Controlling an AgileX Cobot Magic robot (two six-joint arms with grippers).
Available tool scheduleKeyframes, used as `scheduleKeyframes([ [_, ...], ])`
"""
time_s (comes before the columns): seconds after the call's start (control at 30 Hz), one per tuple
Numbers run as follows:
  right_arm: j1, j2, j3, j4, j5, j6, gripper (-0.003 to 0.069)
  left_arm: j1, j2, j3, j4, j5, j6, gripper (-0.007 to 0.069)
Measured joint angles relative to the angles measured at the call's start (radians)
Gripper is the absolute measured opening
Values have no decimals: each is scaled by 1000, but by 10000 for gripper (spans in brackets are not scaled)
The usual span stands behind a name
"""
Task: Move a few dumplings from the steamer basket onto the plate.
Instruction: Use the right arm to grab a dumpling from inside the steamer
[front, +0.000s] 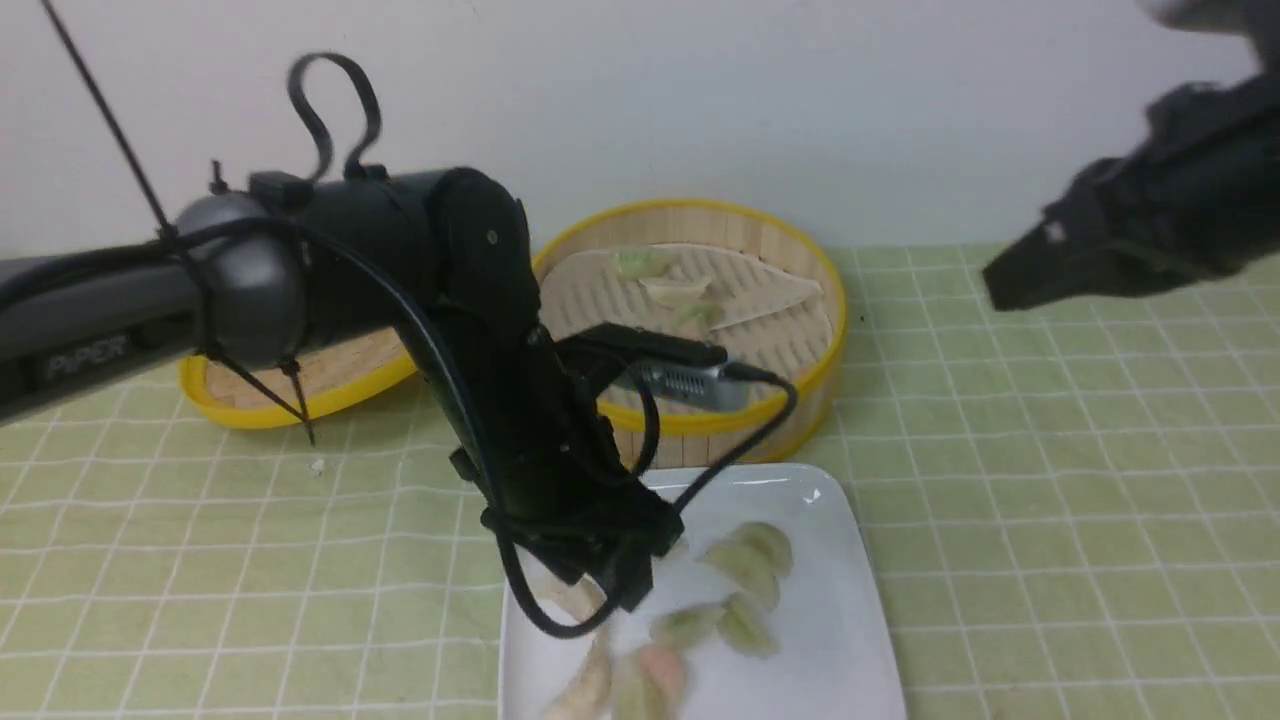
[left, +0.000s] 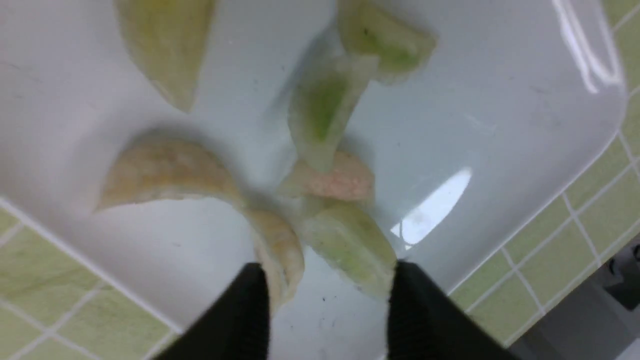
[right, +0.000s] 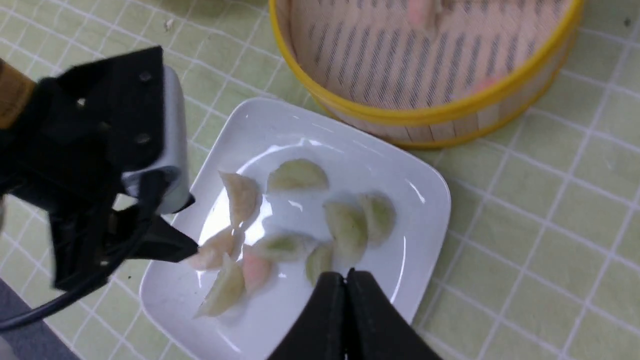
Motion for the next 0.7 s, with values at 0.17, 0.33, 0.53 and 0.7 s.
scheduleKeyframes([
  [0.17, 99, 251, -181, -82, -49, 11, 9, 55, -197, -5, 16, 15, -6, 17],
  [0.33, 143, 489, -368, -137, -75, 14, 97, 79, -399, -5, 32, 26, -27, -6],
  [0.53, 148, 749, -583, -156, -106, 15, 287, 80, -568, -5, 73, 60, -53, -6],
  [0.7, 152, 900, -730, -165, -123, 15, 399, 82, -650, -5, 121, 86, -89, -6],
])
